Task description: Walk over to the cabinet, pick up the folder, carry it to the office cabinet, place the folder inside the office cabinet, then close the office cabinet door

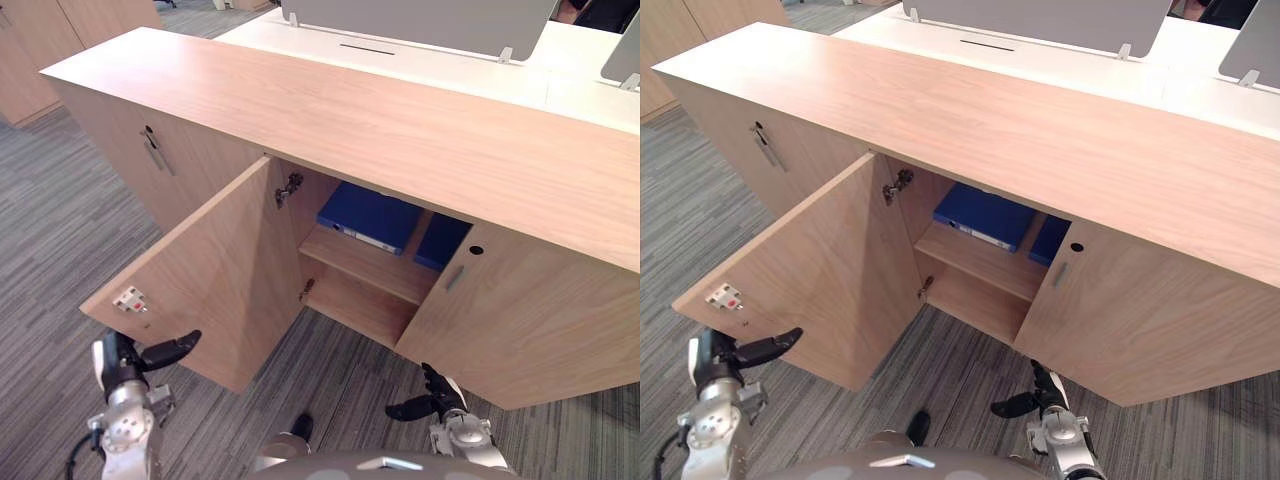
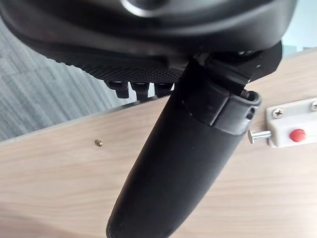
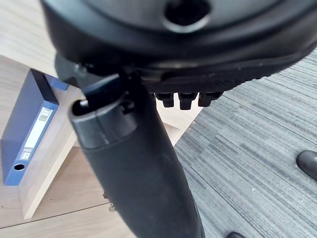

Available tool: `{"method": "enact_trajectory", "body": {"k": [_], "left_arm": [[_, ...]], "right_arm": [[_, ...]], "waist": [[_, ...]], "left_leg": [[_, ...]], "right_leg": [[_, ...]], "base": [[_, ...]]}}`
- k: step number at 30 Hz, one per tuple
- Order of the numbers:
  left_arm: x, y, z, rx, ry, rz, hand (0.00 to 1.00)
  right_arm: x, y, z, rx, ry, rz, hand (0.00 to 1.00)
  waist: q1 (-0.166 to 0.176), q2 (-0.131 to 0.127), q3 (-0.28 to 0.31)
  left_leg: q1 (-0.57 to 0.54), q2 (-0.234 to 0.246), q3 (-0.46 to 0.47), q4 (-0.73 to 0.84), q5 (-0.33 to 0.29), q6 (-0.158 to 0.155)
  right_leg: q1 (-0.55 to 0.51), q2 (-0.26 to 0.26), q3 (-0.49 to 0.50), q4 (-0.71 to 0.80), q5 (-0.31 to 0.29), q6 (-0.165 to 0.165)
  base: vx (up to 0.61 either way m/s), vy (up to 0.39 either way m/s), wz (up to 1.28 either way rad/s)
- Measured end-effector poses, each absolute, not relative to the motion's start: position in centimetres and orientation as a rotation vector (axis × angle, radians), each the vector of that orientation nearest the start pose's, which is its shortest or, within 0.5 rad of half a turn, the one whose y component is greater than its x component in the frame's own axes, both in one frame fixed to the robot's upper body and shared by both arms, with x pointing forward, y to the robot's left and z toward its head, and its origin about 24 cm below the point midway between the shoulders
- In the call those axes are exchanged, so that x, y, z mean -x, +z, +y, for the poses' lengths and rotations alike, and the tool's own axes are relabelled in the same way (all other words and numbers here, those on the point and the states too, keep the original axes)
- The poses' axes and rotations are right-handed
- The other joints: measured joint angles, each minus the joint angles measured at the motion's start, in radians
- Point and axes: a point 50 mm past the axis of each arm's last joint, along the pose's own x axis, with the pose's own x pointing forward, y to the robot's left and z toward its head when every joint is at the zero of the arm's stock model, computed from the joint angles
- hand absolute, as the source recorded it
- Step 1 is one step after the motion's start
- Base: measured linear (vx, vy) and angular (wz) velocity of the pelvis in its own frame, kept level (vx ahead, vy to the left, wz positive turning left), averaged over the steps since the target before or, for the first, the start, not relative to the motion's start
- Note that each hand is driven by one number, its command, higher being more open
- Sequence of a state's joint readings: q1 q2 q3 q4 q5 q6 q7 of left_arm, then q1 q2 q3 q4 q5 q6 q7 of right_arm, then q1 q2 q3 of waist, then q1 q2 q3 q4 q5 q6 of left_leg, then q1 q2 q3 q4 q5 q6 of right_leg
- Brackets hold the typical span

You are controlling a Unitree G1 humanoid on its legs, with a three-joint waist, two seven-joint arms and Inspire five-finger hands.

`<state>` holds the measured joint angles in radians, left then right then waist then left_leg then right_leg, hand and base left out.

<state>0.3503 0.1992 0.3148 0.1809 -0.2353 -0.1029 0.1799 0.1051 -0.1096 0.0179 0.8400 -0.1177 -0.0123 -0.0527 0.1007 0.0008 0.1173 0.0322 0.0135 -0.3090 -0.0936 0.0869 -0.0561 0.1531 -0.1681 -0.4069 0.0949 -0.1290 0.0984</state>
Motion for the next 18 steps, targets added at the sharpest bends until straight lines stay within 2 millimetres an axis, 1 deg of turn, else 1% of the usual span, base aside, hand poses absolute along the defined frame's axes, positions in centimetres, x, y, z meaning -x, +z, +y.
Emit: {"method": "enact_trajectory", "body": {"k": [3, 11, 12, 15, 18], "left_arm": [[-12.3, -3.4, 28.4, -0.014, 0.592, 0.353, 1.0], [-10.7, -3.5, 25.7, 0.091, 0.508, 0.372, 1.0], [-10.3, -3.6, 25.1, 0.111, 0.487, 0.385, 1.0], [-9.7, -3.9, 24.0, 0.132, 0.435, 0.412, 1.0], [-9.4, -4.6, 21.8, 0.17, 0.315, 0.457, 1.0]], "right_arm": [[-12.6, -14.1, -19.1, 0.229, -0.043, 0.935, 1.0], [-11.9, -14.4, -18.9, 0.219, -0.039, 0.954, 1.0], [-11.8, -14.4, -18.9, 0.217, -0.039, 0.956, 1.0], [-11.7, -14.4, -18.9, 0.217, -0.039, 0.958, 1.0], [-11.6, -14.5, -18.9, 0.218, -0.038, 0.962, 1.0]], "waist": [[0.0, 0.002, -0.002], [0.0, 0.008, -0.005], [0.0, 0.011, -0.007], [-0.001, 0.022, -0.012], [-0.01, 0.037, -0.021]], "left_leg": [[0.0, 0.0, 0.001, 0.0, 0.001, -0.001], [0.005, 0.004, 0.014, 0.0, 0.006, -0.005], [0.009, 0.008, 0.027, 0.0, 0.007, -0.005], [0.011, 0.019, 0.068, 0.0, 0.008, -0.007], [0.006, 0.036, 0.133, 0.0, 0.013, -0.011]], "right_leg": [[0.0, 0.0, 0.0, 0.001, 0.001, 0.001], [0.001, 0.0, 0.007, 0.009, 0.006, 0.007], [-0.002, 0.002, 0.019, 0.011, 0.007, 0.005], [-0.011, 0.011, 0.055, 0.013, 0.007, 0.002], [-0.037, 0.025, 0.118, 0.019, 0.004, 0.008]], "base": [[0.0, 0.0, 0.0], [-0.01, -0.005, -0.02], [-0.04, -0.022, -0.17], [-0.05, -0.021, -0.2], [-0.08, -0.019, -0.18]]}}
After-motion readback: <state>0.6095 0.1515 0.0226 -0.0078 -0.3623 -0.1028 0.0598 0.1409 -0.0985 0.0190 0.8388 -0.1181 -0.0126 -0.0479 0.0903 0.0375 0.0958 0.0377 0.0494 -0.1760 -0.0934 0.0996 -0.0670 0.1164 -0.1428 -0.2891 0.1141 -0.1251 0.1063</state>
